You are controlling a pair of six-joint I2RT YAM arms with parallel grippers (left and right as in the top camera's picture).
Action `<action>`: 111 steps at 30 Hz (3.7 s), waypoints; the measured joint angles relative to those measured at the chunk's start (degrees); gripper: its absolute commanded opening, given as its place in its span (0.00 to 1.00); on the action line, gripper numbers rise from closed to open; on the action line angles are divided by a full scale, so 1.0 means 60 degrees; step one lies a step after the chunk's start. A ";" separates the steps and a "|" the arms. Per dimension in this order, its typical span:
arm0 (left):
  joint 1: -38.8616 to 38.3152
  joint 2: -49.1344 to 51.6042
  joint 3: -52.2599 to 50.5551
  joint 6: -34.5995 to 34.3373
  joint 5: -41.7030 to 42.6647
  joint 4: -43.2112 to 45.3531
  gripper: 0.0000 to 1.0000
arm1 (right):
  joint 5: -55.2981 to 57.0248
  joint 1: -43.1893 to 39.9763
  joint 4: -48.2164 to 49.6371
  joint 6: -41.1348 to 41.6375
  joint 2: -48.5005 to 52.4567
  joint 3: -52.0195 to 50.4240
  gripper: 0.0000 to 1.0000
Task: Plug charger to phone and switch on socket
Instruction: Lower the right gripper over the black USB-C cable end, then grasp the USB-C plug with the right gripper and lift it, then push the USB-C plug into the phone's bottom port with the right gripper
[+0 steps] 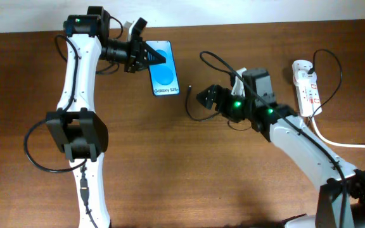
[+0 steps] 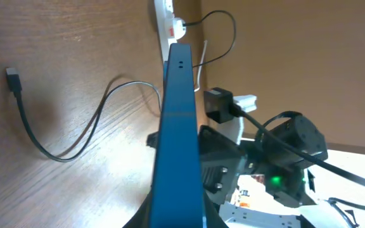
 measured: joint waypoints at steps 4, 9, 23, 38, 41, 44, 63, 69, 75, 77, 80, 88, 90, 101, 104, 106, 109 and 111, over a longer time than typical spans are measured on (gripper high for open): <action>0.0419 0.0000 0.0004 0.0029 0.0204 -0.0364 0.00 | 0.0408 0.0000 -0.1453 -0.0794 0.0000 0.1191 0.75; 0.1126 0.0000 0.0007 0.0029 0.0903 -0.0750 0.00 | 0.0805 0.0000 -0.2401 -0.1300 0.0087 0.2503 0.70; 0.1417 0.0000 0.0018 0.0029 0.1519 -0.0918 0.00 | 0.1155 0.0670 -0.3785 -0.1661 0.4900 0.6776 0.38; 0.1417 0.0000 0.0018 0.0146 0.1486 -0.0922 0.00 | 0.1177 0.0882 -0.3297 -0.1082 0.6612 0.6790 0.31; 0.1417 0.0000 0.0018 0.0204 0.1486 -0.0922 0.00 | 0.1271 0.0925 -0.3264 -0.1082 0.6692 0.6790 0.31; 0.1417 0.0000 0.0018 0.0211 0.1486 -0.0922 0.00 | 0.1362 0.0987 -0.3184 -0.1082 0.6717 0.6790 0.31; 0.1417 0.0000 0.0018 0.0240 0.1483 -0.0922 0.00 | 0.1581 0.1308 -0.2798 -0.0820 0.7278 0.7005 0.15; 0.1417 0.0000 0.0018 0.0244 0.1483 -0.0922 0.00 | 0.1370 0.1253 -0.2874 -0.1173 0.7326 0.7005 0.04; 0.1417 0.0000 0.0018 0.0390 0.1483 -0.0922 0.00 | 0.0787 0.1093 -0.3432 -0.2375 0.6965 0.6943 0.04; 0.1417 0.0000 0.0018 0.0517 0.1479 -0.0922 0.00 | 0.0452 0.0943 -0.3603 -0.2659 0.6247 0.6940 0.04; 0.1388 0.0000 0.0018 0.0656 0.1483 -0.0918 0.00 | -0.0197 0.0630 -0.3938 -0.3144 0.4940 0.6940 0.04; 0.0903 0.0000 0.0018 0.1104 0.1494 -0.0922 0.00 | -0.1293 -0.0146 -0.5971 -0.4258 0.1927 0.6951 0.05; 0.0667 0.0000 0.0018 0.1286 0.1537 -0.0922 0.00 | -0.1443 -0.0160 -0.6408 -0.4554 0.1406 0.6951 0.04; 0.0328 0.0000 0.0018 0.1719 0.2182 -0.0922 0.00 | -0.2313 -0.0157 -0.4936 -0.4637 -0.1712 0.3854 0.04; 0.0222 0.0000 0.0018 0.1781 0.2517 -0.0889 0.00 | -0.2535 0.0051 -0.2681 -0.3661 -0.1912 0.1985 0.04; 0.0120 0.0000 0.0018 0.1785 0.2667 -0.0860 0.00 | -0.2546 0.0426 -0.1687 -0.3031 -0.1767 0.1220 0.04; -0.0047 0.0000 0.0018 0.1785 0.2783 -0.0856 0.00 | -0.2514 0.1104 -0.0543 -0.2131 -0.1395 0.0911 0.04; -0.0076 0.0000 0.0018 0.1785 0.2790 -0.0889 0.00 | -0.2401 0.1370 -0.0328 -0.1800 -0.1286 0.0903 0.04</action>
